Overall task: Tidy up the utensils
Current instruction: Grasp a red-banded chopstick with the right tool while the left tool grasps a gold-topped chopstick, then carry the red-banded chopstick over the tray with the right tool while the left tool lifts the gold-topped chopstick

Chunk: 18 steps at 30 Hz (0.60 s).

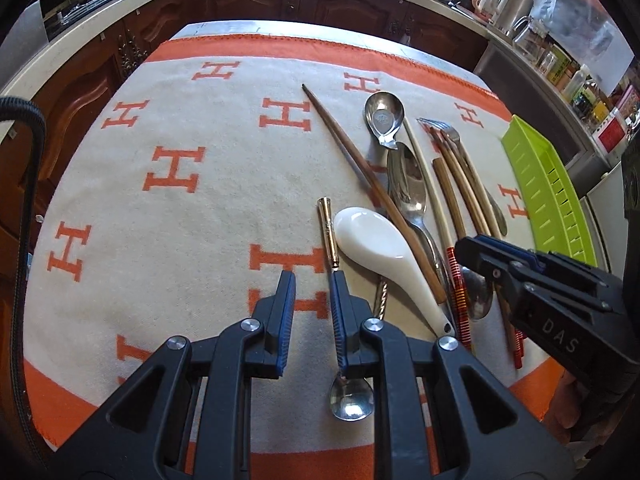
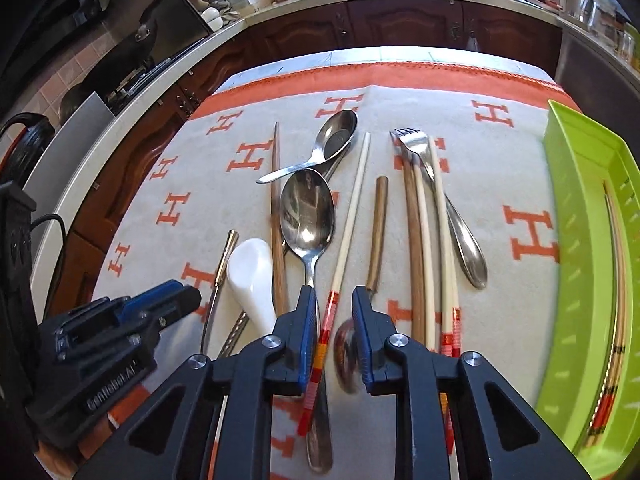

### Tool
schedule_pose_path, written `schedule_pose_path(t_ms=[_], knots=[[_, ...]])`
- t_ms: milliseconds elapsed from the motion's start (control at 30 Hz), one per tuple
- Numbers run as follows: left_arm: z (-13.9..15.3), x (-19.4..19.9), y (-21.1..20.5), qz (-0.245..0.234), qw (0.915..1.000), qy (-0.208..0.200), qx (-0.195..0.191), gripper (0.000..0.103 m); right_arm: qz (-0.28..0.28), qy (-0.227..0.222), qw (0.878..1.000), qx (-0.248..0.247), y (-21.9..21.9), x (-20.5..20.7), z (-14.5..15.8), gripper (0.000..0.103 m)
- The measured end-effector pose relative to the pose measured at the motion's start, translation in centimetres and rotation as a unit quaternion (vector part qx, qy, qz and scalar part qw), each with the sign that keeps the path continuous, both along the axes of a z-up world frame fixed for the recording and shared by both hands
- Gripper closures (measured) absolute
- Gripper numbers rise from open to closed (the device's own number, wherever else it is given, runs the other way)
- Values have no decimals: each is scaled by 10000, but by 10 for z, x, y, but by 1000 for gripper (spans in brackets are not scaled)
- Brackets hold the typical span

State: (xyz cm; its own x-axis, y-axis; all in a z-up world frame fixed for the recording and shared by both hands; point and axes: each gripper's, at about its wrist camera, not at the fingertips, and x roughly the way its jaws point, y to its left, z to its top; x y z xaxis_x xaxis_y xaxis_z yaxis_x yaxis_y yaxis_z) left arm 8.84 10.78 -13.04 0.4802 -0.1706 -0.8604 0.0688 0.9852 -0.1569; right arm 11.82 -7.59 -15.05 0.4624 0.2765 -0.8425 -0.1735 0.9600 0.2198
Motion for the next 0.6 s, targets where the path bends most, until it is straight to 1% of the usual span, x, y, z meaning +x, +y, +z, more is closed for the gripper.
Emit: schedule_pose_path(t_ms=[100,167,267,300,333,433,533,600], knots=[[-5,1,-5,21,10000,69,68,88,58,79,9999,-94,6,10,-7,86],[-5,0,-5,33,10000,46,70,88,97,185,9997,-156,10,17,-14,86],[-5,-1,-5,51,9999,45,82,88,138,91,9996,-232,13,22,-14,87],[-6,0,-5,50,10000,66,35,88,142,82,9996,-222,13,23,-15,89],[-5,-1,-3,42,9999,89,-19,88,161,118,9997,-131,12,25,-16,96],[-2,-3,0,29,9995,126,-286,88,14,242,9997,-47,2,25,-19,97],[0,-5,1,67,9996,76,-275,88,-120,327,9990,270,-11,21,-20,98],[-2,-5,-2,68,9996,126,-239,88,-177,274,9984,457,-18,18,-17,98]])
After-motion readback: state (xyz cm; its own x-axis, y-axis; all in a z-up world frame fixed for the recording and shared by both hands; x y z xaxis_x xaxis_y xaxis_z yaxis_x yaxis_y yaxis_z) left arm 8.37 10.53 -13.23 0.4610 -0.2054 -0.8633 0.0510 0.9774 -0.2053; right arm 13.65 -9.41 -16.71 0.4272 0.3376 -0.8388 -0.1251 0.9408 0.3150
